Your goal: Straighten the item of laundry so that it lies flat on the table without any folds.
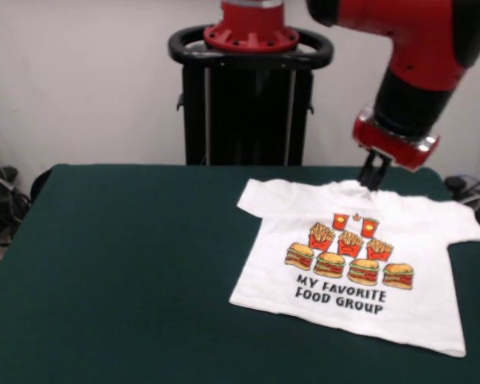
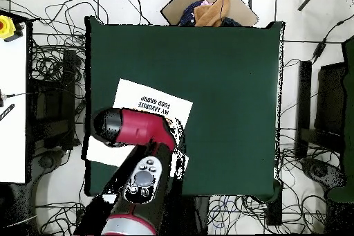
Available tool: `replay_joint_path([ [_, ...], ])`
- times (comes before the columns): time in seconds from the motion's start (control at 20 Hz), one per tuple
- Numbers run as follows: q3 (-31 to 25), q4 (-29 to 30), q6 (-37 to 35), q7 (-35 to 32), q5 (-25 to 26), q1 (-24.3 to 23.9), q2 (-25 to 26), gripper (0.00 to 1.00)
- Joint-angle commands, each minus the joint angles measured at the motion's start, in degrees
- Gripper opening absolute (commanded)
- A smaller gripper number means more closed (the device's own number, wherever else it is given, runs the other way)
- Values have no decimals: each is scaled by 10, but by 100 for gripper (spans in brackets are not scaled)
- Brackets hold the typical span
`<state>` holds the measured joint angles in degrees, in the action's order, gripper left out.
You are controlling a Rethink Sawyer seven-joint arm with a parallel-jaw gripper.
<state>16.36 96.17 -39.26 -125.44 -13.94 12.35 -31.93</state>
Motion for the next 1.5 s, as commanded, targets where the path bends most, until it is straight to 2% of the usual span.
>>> replay_joint_path([
  [0.05, -27, 33, 36, 32, 53, -80, -24, 0],
  [0.65, -95, 170, 131, 90, 180, -209, -71, 0],
  [0.9, -134, 210, 205, 54, 224, -248, -50, 0],
  [1.15, -130, 210, 276, -7, 262, -240, -25, 0],
  [1.5, -116, 219, 286, -59, 245, -215, -19, 0],
])
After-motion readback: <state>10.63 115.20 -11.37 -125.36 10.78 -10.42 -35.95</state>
